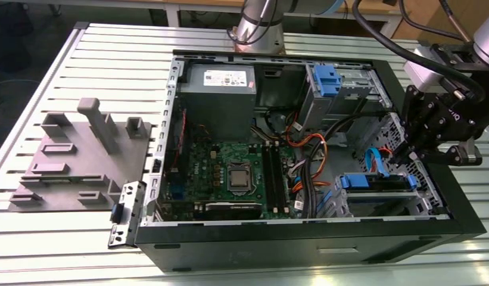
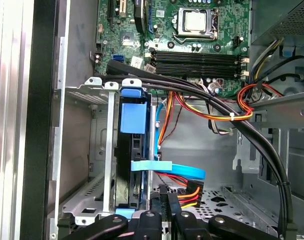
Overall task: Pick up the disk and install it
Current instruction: 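Insert the second disk wire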
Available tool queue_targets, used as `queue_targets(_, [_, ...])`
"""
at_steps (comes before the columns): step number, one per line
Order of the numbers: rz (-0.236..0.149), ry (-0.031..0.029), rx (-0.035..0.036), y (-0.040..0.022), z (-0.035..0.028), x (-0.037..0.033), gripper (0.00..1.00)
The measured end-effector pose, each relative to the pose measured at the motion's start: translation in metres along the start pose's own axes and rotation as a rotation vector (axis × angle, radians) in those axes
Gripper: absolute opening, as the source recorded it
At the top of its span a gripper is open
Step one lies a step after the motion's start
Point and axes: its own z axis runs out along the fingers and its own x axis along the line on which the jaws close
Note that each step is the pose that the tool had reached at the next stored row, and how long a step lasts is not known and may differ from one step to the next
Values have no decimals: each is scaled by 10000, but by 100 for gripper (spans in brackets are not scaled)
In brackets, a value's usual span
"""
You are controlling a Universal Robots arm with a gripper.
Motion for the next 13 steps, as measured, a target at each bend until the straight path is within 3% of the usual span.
queue_targets(11, [0,16,0,3,0,0,16])
queue_targets(13, [7,209,-4,3,-1,0,16])
